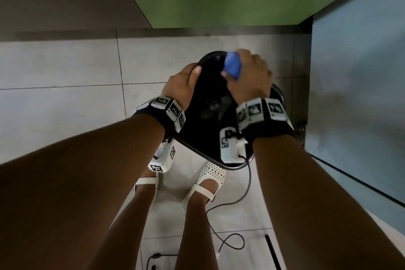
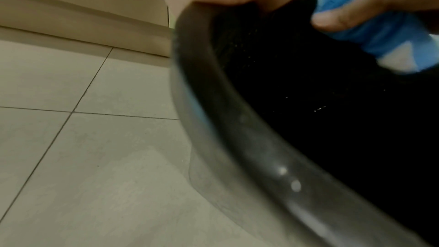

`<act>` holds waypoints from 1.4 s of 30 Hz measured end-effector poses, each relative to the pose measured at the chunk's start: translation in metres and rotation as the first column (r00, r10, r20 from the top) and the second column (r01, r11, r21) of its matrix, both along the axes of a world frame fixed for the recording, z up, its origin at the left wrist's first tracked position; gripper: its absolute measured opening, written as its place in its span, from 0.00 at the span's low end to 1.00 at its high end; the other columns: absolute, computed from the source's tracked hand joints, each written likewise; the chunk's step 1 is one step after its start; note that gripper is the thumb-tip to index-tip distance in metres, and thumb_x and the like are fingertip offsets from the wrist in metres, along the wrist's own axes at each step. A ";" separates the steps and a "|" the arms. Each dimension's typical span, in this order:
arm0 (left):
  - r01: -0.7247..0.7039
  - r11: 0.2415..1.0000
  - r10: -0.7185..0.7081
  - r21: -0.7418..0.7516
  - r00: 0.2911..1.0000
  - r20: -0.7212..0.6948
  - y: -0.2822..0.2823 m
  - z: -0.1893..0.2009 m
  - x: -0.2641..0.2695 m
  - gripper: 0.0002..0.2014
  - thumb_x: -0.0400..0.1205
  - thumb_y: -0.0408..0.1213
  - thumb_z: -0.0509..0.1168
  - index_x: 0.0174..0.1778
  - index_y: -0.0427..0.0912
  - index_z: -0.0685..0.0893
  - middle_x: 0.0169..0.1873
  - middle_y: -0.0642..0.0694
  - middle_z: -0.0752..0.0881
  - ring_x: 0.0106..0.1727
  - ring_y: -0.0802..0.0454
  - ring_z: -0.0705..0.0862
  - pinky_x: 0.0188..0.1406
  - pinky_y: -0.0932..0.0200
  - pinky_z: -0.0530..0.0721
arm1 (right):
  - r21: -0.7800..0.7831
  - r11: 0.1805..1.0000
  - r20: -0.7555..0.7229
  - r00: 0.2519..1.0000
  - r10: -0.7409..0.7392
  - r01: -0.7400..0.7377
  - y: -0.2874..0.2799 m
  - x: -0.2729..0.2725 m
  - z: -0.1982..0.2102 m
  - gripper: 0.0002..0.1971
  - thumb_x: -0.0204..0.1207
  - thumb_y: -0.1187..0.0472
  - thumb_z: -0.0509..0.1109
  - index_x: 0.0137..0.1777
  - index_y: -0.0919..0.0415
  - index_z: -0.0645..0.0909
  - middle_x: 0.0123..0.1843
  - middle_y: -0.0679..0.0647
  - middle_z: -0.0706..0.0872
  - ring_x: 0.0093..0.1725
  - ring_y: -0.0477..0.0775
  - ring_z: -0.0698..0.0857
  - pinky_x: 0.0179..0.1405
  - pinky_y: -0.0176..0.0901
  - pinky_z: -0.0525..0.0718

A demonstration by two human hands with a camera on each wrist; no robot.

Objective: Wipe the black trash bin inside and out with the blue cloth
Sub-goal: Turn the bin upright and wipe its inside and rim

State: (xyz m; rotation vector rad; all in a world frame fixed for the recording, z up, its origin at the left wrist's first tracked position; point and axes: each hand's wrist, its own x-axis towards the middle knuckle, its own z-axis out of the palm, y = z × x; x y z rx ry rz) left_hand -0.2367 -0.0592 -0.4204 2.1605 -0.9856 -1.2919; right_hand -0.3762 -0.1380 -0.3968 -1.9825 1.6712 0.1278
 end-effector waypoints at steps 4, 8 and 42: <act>0.026 1.000 -0.026 0.006 1.000 0.012 -0.001 0.001 0.000 0.20 0.86 0.52 0.47 0.68 0.50 0.76 0.56 0.42 0.87 0.59 0.40 0.83 0.62 0.50 0.80 | 0.013 0.986 -0.001 0.986 -0.166 0.166 0.018 -0.060 0.002 0.26 0.70 0.50 0.70 0.67 0.55 0.70 0.63 0.61 0.77 0.63 0.65 0.74 0.59 0.56 0.74; 0.048 0.999 -0.047 -0.002 0.998 0.037 -0.001 0.001 0.000 0.20 0.86 0.51 0.47 0.69 0.50 0.74 0.55 0.41 0.87 0.58 0.40 0.84 0.57 0.55 0.79 | 0.069 0.971 -0.002 0.973 -0.229 0.229 0.013 -0.062 0.002 0.25 0.71 0.53 0.70 0.66 0.61 0.71 0.63 0.65 0.76 0.63 0.67 0.73 0.59 0.55 0.73; 0.140 0.986 -0.105 -0.092 0.945 0.311 0.008 0.003 -0.005 0.26 0.86 0.45 0.47 0.81 0.47 0.55 0.82 0.45 0.56 0.84 0.47 0.52 0.81 0.37 0.49 | 0.011 0.989 -0.062 0.988 -0.144 0.145 -0.016 -0.015 -0.001 0.20 0.69 0.55 0.71 0.61 0.51 0.73 0.66 0.56 0.73 0.65 0.65 0.69 0.63 0.58 0.68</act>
